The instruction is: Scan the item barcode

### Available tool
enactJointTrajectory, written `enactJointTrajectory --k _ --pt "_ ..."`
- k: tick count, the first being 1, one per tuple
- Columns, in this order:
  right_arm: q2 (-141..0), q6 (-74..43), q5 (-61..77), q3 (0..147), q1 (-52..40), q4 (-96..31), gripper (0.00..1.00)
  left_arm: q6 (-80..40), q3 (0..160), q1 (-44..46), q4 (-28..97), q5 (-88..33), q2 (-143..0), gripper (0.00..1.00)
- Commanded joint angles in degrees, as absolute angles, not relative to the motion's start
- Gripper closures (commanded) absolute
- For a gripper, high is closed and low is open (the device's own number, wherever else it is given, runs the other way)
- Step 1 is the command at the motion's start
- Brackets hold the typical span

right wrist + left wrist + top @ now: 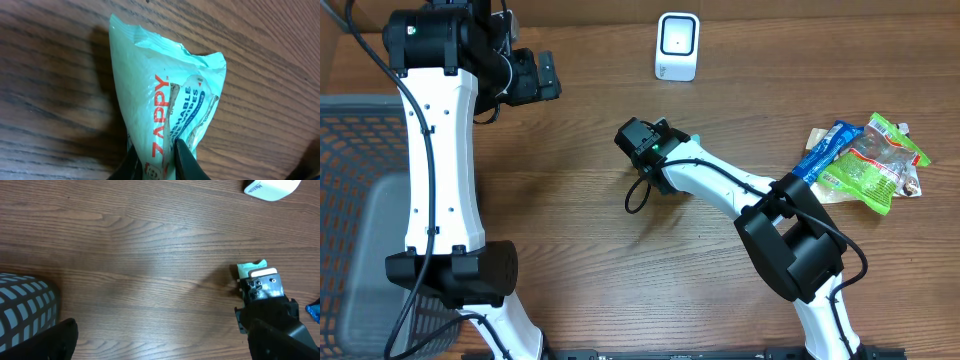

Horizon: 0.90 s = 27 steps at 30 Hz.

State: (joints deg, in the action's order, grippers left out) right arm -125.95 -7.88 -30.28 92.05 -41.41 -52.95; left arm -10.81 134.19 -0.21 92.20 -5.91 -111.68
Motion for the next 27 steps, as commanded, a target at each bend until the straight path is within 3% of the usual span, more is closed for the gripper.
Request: enactJointTrajectory --k 1,7,17,21,27 --pt "-129.2 -8.5 -25.6 92.0 -41.3 -55.9 0.96 -11.6 135.1 0.0 92.3 -5.7 -111.7 0.00" --pt "-125.3 -7.1 -10.6 98.9 -40.0 -60.2 0.96 -11.6 135.1 0.0 92.3 -5.7 -111.7 0.00" --pt "-123.2 1.8 49.2 101.4 -27.2 -59.4 0.96 -11.6 135.1 0.0 92.3 -5.7 -111.7 0.00" --pt "-124.6 0.3 59.1 98.0 -22.4 -56.6 0.96 -11.6 135.1 0.0 92.3 -5.7 -111.7 0.00" --pt "-128.1 -6.6 60.5 93.3 -18.9 -52.6 0.96 -11.6 135.1 0.0 92.3 -5.7 -111.7 0.00"
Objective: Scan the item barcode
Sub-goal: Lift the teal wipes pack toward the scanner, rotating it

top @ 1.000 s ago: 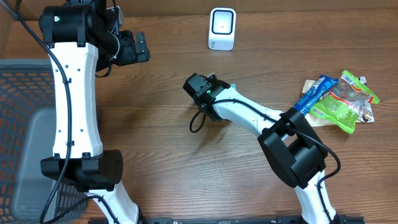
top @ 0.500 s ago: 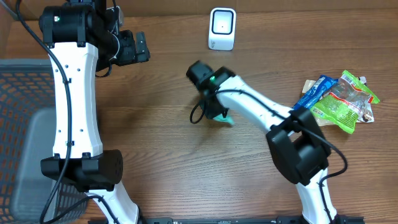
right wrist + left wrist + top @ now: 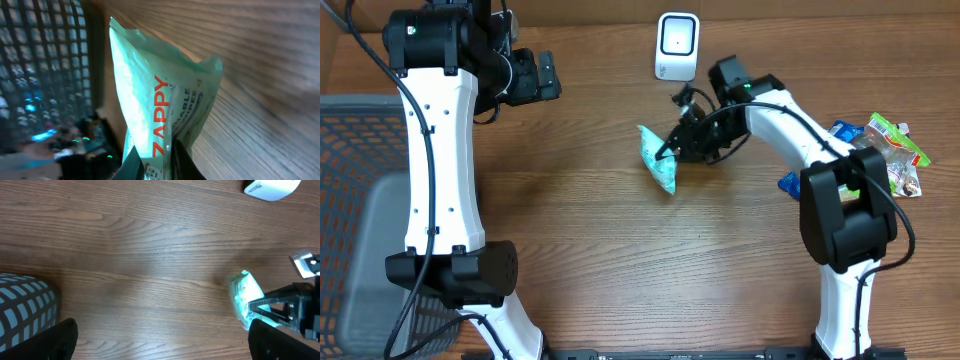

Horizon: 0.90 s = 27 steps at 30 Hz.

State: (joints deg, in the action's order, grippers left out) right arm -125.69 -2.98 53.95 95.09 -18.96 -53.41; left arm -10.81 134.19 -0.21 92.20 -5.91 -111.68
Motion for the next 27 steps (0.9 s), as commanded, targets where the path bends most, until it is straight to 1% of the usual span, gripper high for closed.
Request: enactJointTrajectory --k 1,5,9,11,13,16,22,27 --pt "-128.6 -7.5 60.3 92.9 -18.6 -52.3 0.96 -11.6 135.1 0.0 92.3 -5.7 -111.7 0.00" --pt "-129.9 -11.0 54.5 92.8 -18.0 -52.1 0.96 -11.6 135.1 0.0 92.3 -5.7 -111.7 0.00" --pt "-129.9 -13.8 46.3 92.9 -17.6 -51.8 0.89 -11.6 135.1 0.0 92.3 -5.7 -111.7 0.00" --pt "-129.9 -13.8 44.1 92.9 -17.1 -51.9 0.82 -11.6 135.1 0.0 92.3 -5.7 -111.7 0.00" --pt "-129.9 -13.8 42.9 92.9 -16.4 -52.0 0.67 -11.6 135.1 0.0 92.3 -5.7 -111.7 0.00" --pt "-129.9 -14.2 40.1 93.1 -14.5 -52.4 0.55 -11.6 135.1 0.0 92.3 -5.7 -111.7 0.00" --pt "-129.2 -15.0 30.5 95.3 -11.4 -55.5 0.34 -11.6 135.1 0.0 92.3 -5.8 -111.7 0.00" --pt "-126.1 -12.4 24.0 100.4 -10.9 -59.5 0.22 -11.6 135.1 0.0 92.3 -5.8 -111.7 0.00"
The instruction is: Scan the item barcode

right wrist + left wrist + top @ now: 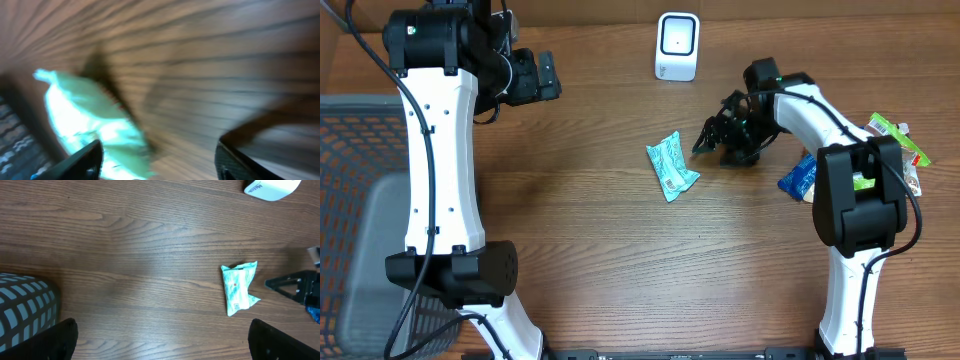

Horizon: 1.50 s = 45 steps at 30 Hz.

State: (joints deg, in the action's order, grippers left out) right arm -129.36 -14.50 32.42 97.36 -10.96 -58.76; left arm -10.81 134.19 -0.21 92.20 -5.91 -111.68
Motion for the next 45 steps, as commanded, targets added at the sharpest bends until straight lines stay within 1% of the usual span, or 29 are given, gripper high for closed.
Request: enactJointTrajectory --k 1,2,5,8,12,13,14,18,20,23,30,39,43,45 --pt "-125.4 -11.2 23.9 101.5 -11.3 -60.2 0.19 -11.6 135.1 0.0 92.3 -5.7 -111.7 0.00" --pt "-124.7 -9.9 24.0 102.5 -11.8 -60.8 0.15 -11.6 135.1 0.0 92.3 -5.7 -111.7 0.00" --pt "-123.3 -5.3 24.0 104.0 -14.3 -62.1 0.12 -11.6 135.1 0.0 92.3 -5.7 -111.7 0.00" --pt "-123.1 -1.8 24.2 103.9 -17.6 -63.8 0.00 -11.6 135.1 0.0 92.3 -5.8 -111.7 0.00" --pt "-123.1 -1.6 24.7 103.1 -21.9 -65.0 0.00 -11.6 135.1 0.0 92.3 -5.7 -111.7 0.00" --pt "-123.1 -1.1 24.7 103.1 -22.9 -65.3 0.07 -11.6 135.1 0.0 92.3 -5.7 -111.7 0.00" --pt "-123.1 -1.0 24.7 103.1 -23.8 -65.3 0.24 -11.6 135.1 0.0 92.3 -5.7 -111.7 0.00" --pt "-123.1 -1.0 26.2 103.1 -27.4 -64.9 0.69 -11.6 135.1 0.0 92.3 -5.7 -111.7 0.00" --pt "-123.1 -1.0 25.8 103.1 -29.0 -64.6 0.80 -11.6 135.1 0.0 92.3 -5.7 -111.7 0.01" --pt "-123.2 -1.0 25.5 103.1 -30.9 -63.6 0.87 -11.6 135.1 0.0 92.3 -5.7 -111.7 0.00" --pt "-125.5 -1.6 16.4 102.2 -34.0 -62.3 0.87 -11.6 135.1 0.1 92.3 -5.7 -111.7 0.00" --pt "-128.9 1.8 14.5 102.2 -34.0 -66.2 0.87 -11.6 135.1 0.0 92.3 -5.7 -111.7 0.00" --pt "-128.9 1.8 8.5 102.2 -33.8 -66.8 0.81 -11.6 135.1 0.1 92.3 -5.8 -111.8 0.00" --pt "-129.0 1.8 5.1 102.2 -33.5 -66.5 0.80 -11.6 135.1 0.1 92.3 -5.8 -111.8 0.01"
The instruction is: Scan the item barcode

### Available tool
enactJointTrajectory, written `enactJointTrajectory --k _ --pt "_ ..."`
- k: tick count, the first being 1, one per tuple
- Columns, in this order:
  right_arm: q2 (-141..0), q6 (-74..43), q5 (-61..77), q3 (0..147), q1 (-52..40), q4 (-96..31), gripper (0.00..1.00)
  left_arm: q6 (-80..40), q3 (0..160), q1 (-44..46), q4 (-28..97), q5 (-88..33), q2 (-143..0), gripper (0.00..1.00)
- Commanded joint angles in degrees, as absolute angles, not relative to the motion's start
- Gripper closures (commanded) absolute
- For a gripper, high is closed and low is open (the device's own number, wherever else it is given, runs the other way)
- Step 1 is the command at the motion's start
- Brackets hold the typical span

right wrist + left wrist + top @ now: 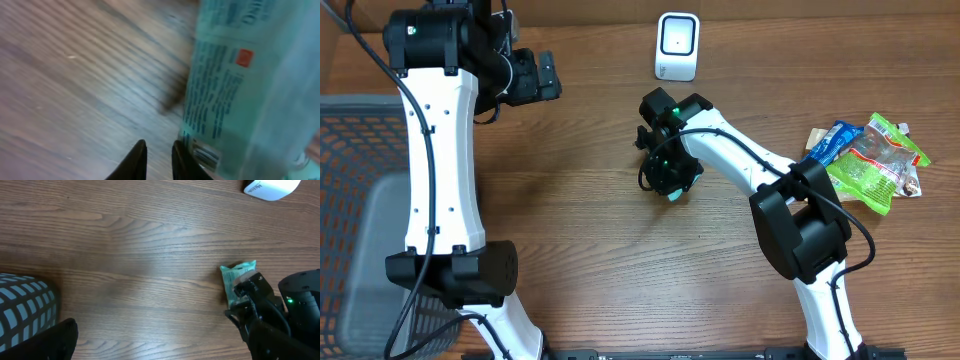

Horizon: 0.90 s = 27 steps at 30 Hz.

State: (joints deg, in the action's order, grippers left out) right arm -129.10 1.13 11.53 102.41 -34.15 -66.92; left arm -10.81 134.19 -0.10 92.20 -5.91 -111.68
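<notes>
A teal snack packet lies flat on the wooden table, its printed back and a barcode facing up. My right gripper is low over the table at the packet's edge. Its fingers are shut with only wood showing in the slit between them, and the packet lies against the outside of one finger. From overhead the right wrist covers most of the packet. The white scanner stands at the table's far edge. My left gripper hangs open, high at the back left.
A pile of other snack packets lies at the right. A dark mesh basket stands off the table's left side. The scanner's corner shows at the top right of the left wrist view.
My right gripper was open and off to the right of the packet. Now it is shut and down at the packet's edge. The packet lies in about the same spot. The left arm has not moved.
My right gripper was shut on the teal packet low at the table's middle. Then it held the packet up in front of the scanner. Then the packet lay let go on the table with the gripper open beside it. Now the shut gripper is down against it.
</notes>
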Motion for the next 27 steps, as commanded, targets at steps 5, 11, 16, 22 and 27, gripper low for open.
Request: enactJointTrajectory --k 5,11,16,22,27 --pt "-129.0 1.7 -4.6 102.1 -31.2 -64.8 0.78 -11.6 135.1 0.0 92.3 -5.7 -111.8 0.00" --pt "-129.0 1.8 -14.8 102.1 -26.2 -56.6 0.79 -11.6 135.1 0.0 92.3 -5.7 -111.8 0.00" --pt "-129.0 -2.5 -9.3 104.2 -22.3 -51.9 0.73 -11.6 135.1 0.2 92.3 -5.8 -111.8 0.00" --pt "-129.0 -8.1 21.2 109.4 -19.4 -54.7 0.56 -11.6 135.1 -0.7 92.3 -5.7 -111.8 0.00" --pt "-129.0 -14.9 28.2 109.3 -20.4 -52.7 0.87 -11.6 135.1 -0.6 92.3 -5.7 -111.9 0.00"
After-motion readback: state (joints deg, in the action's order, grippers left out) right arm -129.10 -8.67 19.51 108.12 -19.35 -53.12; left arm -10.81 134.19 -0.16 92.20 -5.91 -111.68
